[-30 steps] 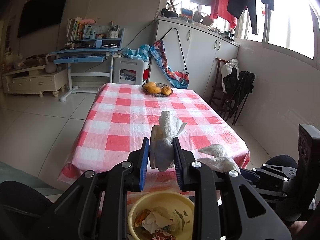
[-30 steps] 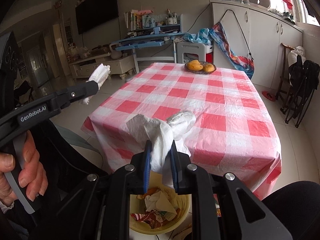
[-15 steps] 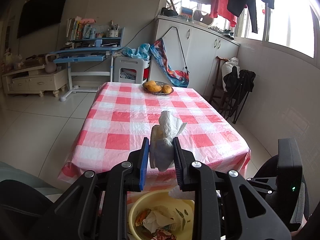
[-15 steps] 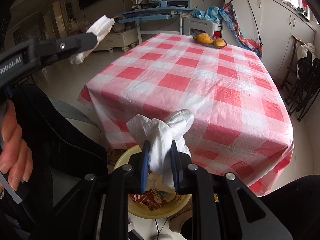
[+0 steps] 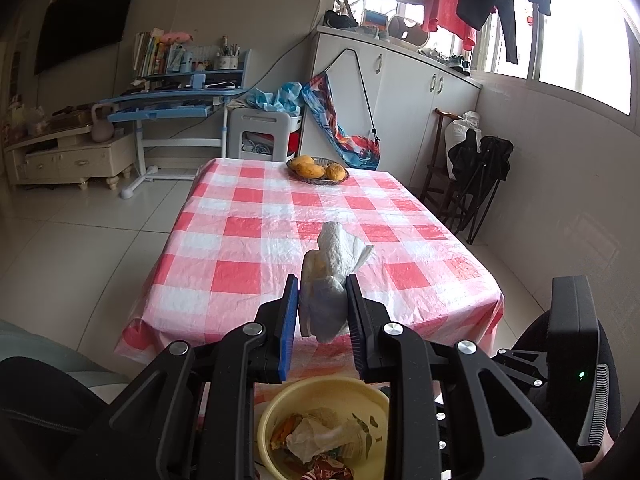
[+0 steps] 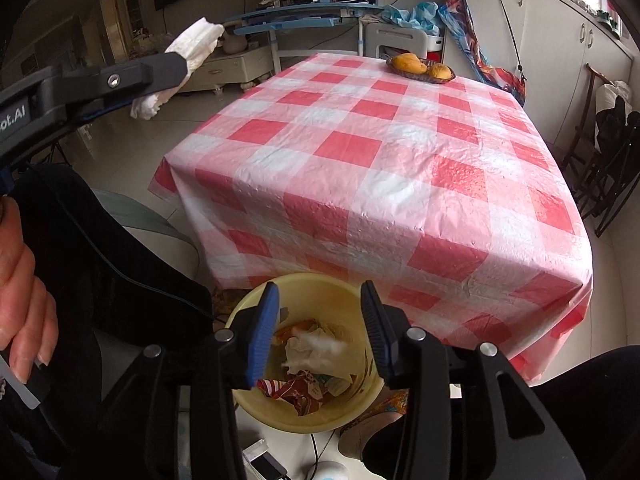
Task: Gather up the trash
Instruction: 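Carry tissue and plastic bag over the yellow basin and open both tools to drop them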
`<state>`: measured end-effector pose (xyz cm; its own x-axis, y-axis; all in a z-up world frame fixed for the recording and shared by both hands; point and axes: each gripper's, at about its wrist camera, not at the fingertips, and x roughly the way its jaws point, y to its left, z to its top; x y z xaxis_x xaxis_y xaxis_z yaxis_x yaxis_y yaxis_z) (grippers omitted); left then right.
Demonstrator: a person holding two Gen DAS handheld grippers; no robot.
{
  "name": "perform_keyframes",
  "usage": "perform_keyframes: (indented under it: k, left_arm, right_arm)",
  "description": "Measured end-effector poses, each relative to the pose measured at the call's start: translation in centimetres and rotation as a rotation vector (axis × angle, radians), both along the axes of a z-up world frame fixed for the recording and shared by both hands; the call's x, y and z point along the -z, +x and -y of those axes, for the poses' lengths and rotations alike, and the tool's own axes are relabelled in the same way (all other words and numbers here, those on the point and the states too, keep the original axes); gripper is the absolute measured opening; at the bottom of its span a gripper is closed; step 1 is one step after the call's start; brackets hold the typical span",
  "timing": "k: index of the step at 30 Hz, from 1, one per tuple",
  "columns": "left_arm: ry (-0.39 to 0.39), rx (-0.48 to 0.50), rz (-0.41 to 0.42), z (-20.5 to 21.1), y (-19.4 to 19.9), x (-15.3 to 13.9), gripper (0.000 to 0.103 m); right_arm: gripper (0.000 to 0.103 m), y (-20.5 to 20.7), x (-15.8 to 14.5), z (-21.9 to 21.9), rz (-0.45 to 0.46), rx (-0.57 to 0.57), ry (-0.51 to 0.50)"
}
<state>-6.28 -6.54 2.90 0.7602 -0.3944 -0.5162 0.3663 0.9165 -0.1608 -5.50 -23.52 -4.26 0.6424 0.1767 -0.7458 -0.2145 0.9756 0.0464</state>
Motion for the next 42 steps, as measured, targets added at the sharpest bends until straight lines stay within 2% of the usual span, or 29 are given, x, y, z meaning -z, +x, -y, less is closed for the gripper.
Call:
perform_keyframes:
  k: [3,9,16,34,42]
  left_arm:
    - [0.001,0.001,-0.010,-0.1,0.1,0.4,0.023]
    - [0.020,0.010,-0.038,0.3,0.3,1.0,0.023]
    - [0.055,0.031,-0.078,1.1,0.4,1.9,0.023]
    - [0.217,0.120,-0.220,4.1,0.4,5.9,0.023]
    - [0.258,0.136,-0.249,4.8,0.5,6.7,0.024]
  right_arm:
    - [0.052,-0.1,-0.9,0.8,0.048,0.034,0.037]
    - [0.069,-1.4,-3.6,3.1,0.216,0.131,0.131]
    - [0.074,-2.4,-5.2,4.2,0.326,0.184,0.156]
    - [0.077,-2.3,-5.5,5.0,0.366,0.206,0.185]
    - [0.077,-2.3,-5.5,5.0,0.366,0.206,0.184]
